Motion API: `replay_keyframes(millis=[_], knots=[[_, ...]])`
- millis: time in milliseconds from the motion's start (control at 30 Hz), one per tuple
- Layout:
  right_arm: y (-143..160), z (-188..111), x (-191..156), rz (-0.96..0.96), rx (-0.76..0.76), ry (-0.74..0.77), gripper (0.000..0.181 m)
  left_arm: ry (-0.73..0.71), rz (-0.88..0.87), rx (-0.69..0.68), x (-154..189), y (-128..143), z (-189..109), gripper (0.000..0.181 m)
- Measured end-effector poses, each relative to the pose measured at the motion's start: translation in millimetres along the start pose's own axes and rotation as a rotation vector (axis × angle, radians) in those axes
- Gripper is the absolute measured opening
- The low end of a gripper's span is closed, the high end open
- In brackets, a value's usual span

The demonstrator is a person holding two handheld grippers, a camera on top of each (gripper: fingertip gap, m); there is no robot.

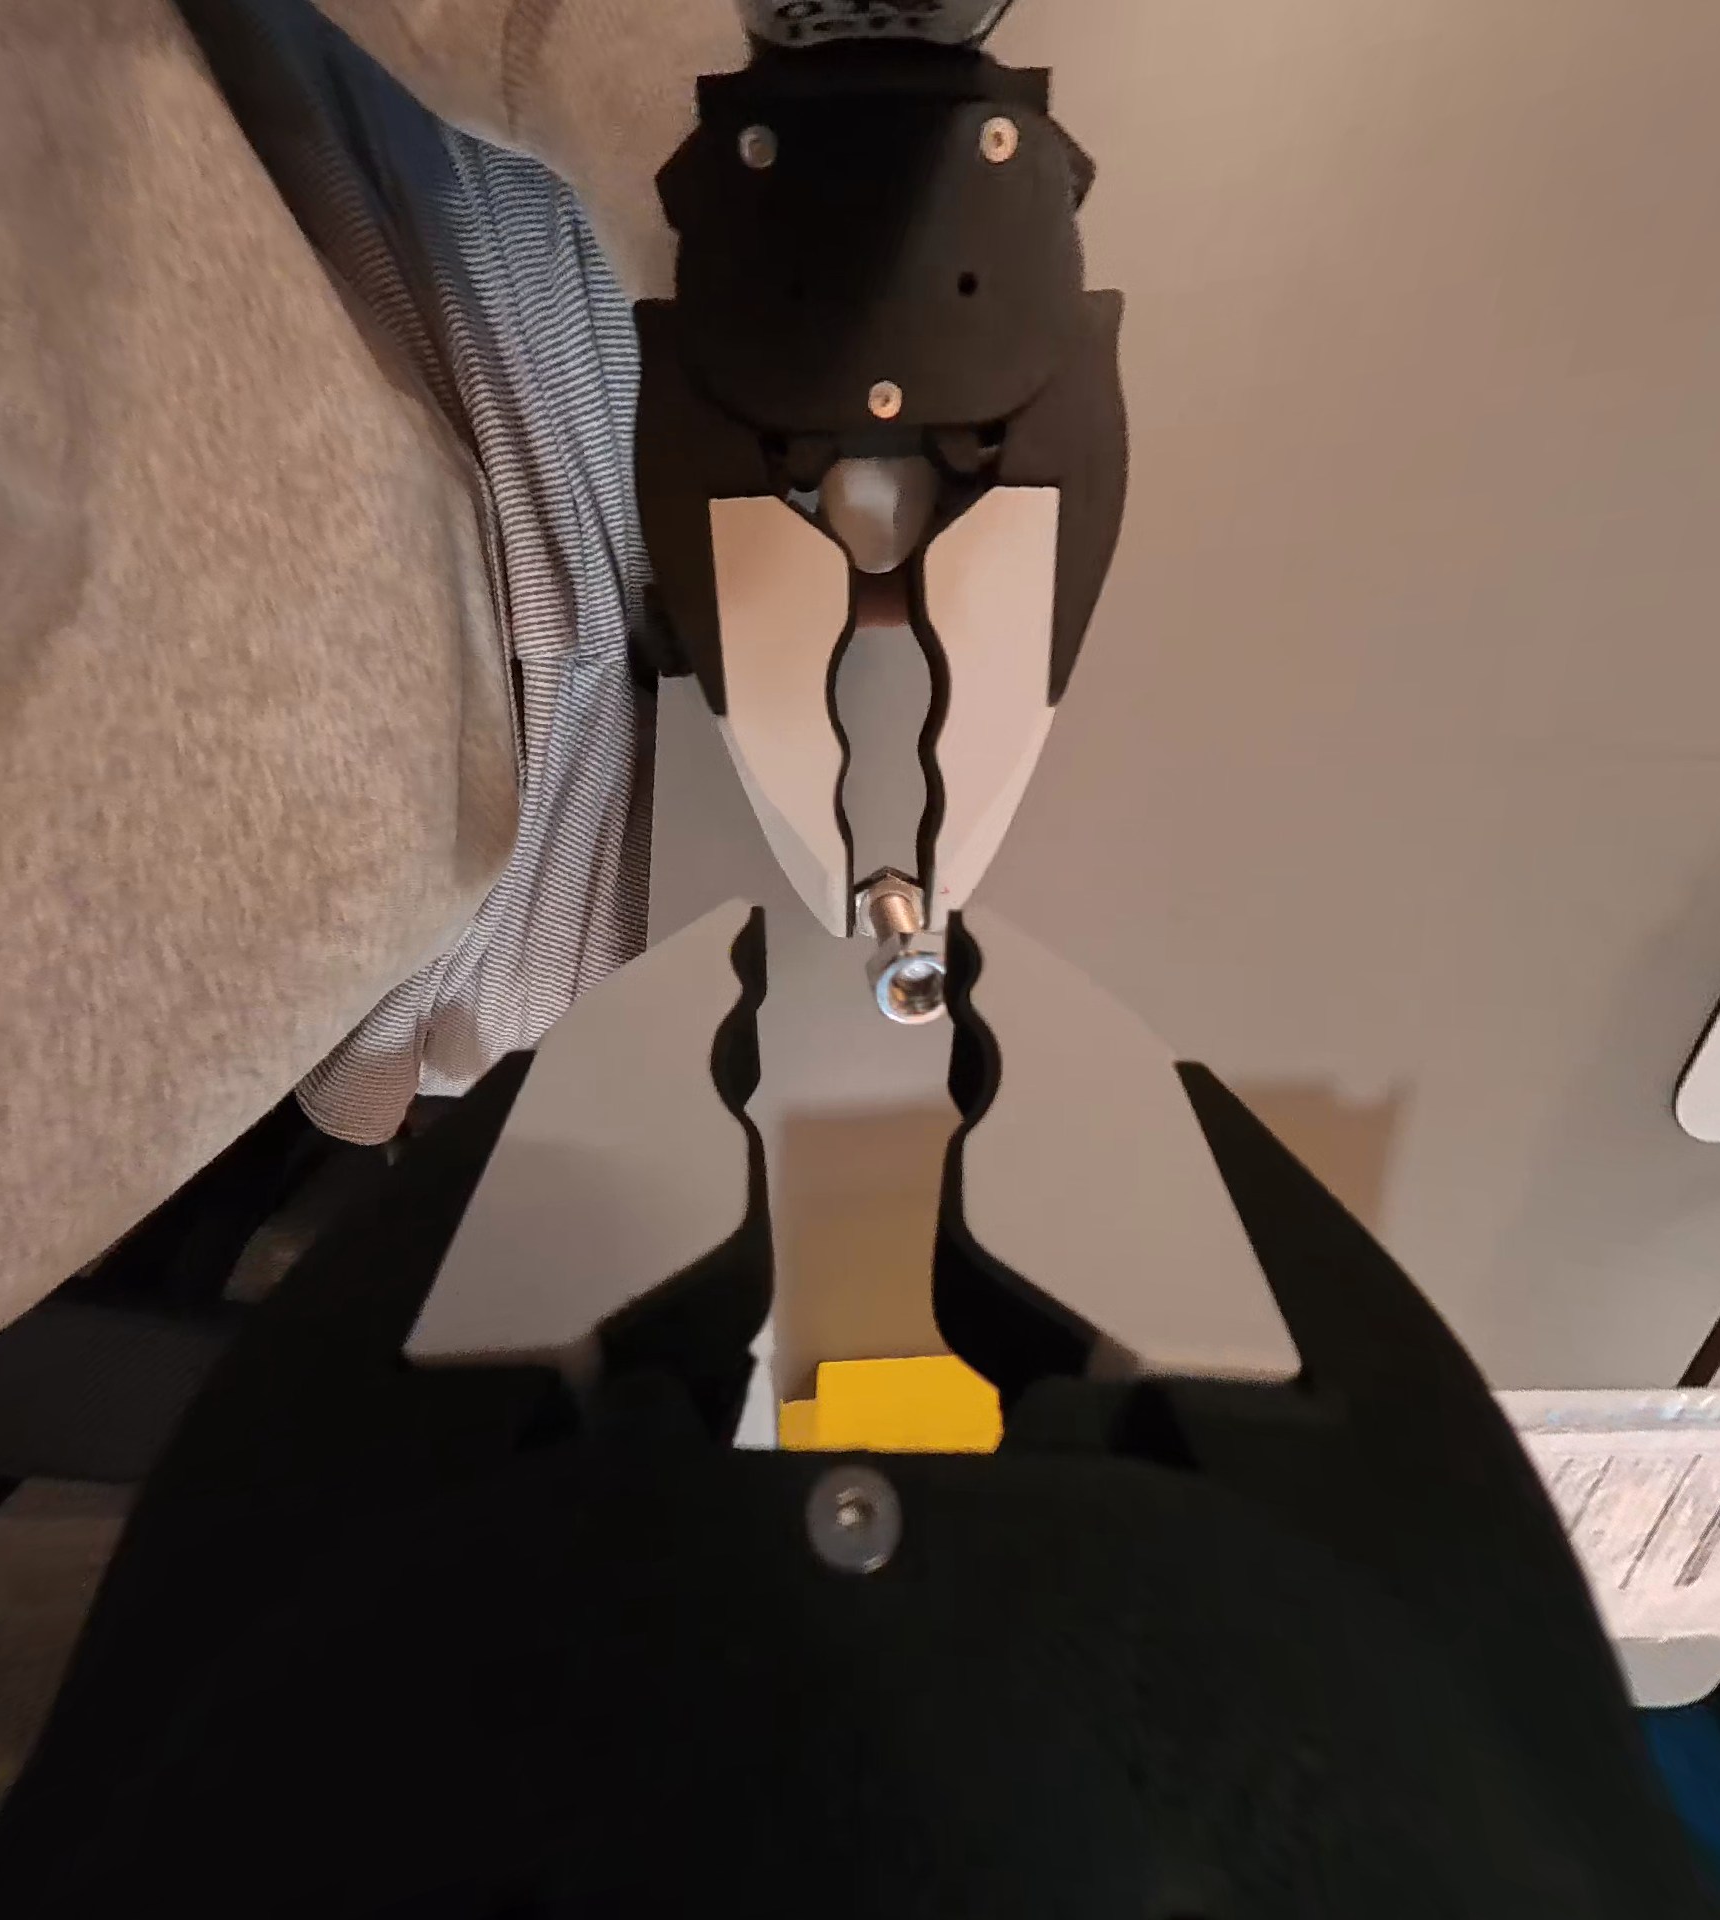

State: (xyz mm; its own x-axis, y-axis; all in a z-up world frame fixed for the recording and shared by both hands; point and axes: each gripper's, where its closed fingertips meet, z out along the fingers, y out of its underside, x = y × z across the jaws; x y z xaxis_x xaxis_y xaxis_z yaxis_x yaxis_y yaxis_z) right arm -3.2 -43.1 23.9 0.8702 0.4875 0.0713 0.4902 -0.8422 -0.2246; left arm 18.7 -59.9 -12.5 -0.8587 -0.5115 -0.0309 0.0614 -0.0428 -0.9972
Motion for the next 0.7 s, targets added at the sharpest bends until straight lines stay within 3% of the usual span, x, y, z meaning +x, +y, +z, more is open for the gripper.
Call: replay_keyframes(millis=[700], knots=[[-1.4,-3.7,5.2,-0.044,0.033,0.004,0.029,0.029,-0.031,0.042,2.3,-5.8,-2.1,0.017]])
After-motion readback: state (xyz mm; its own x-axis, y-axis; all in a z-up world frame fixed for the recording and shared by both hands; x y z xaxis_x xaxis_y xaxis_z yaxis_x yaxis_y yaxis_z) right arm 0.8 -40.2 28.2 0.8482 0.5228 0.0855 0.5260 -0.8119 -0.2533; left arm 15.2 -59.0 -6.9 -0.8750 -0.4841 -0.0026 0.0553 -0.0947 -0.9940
